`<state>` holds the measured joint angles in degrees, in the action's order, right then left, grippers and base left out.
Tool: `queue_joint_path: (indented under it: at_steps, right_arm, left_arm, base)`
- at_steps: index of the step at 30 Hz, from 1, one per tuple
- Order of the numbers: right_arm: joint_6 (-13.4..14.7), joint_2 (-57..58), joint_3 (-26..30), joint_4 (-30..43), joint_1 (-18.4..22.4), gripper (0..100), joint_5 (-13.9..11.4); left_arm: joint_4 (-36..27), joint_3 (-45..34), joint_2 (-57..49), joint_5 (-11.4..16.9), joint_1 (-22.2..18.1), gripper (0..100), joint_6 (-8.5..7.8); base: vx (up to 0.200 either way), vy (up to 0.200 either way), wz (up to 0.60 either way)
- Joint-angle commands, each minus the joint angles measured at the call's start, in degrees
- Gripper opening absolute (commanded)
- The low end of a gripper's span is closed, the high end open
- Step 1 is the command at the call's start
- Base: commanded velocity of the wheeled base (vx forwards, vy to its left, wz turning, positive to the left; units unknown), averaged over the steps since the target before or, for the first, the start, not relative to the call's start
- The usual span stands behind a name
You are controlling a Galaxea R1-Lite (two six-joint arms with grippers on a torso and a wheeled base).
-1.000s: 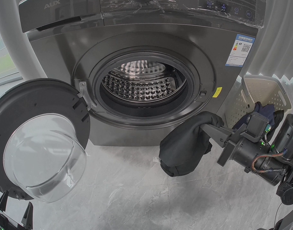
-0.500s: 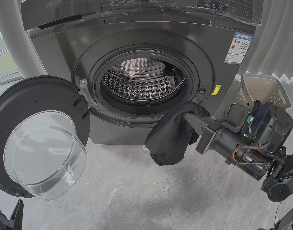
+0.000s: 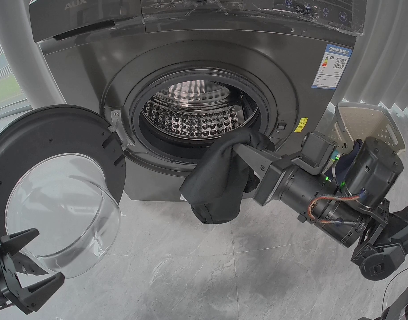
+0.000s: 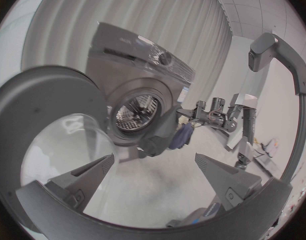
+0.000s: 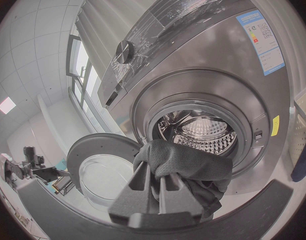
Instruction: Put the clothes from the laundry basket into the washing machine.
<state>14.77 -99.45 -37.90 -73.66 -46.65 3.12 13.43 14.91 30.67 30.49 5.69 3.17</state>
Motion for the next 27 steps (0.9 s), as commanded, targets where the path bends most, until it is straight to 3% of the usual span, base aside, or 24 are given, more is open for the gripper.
queue_joint_path:
  at_steps: [1,4,9,15,27]
  right_arm:
    - [1.7,-0.7,-0.9,-2.3,-2.0,0,-1.1]
    - [1.7,-0.4,-0.9,-3.0,-2.1,0,-1.1]
    - [1.8,0.8,-0.4,-2.9,-1.5,0,-0.7]
    - [1.7,0.8,-1.3,-2.5,-1.1,0,-0.5]
    - [1.8,-0.3,-4.2,-2.5,-0.2,0,-0.4]
  left_arm:
    - [8.3,1.8,20.4,3.1,11.7,100,0.35]
    - [9.9,2.1,24.3,2.3,13.5,100,0.26]
    - [17.6,4.0,38.3,-0.3,17.8,100,0.26]
    - [27.5,4.1,47.8,-4.8,21.8,100,0.61]
    - [31.0,6.1,59.1,-4.6,26.7,100,0.61]
  base:
    - [0.000,0.000,0.00]
    - [0.000,0.000,0.00]
    - [0.000,0.000,0.00]
    - [0.000,0.000,0.00]
    - [0.000,0.000,0.00]
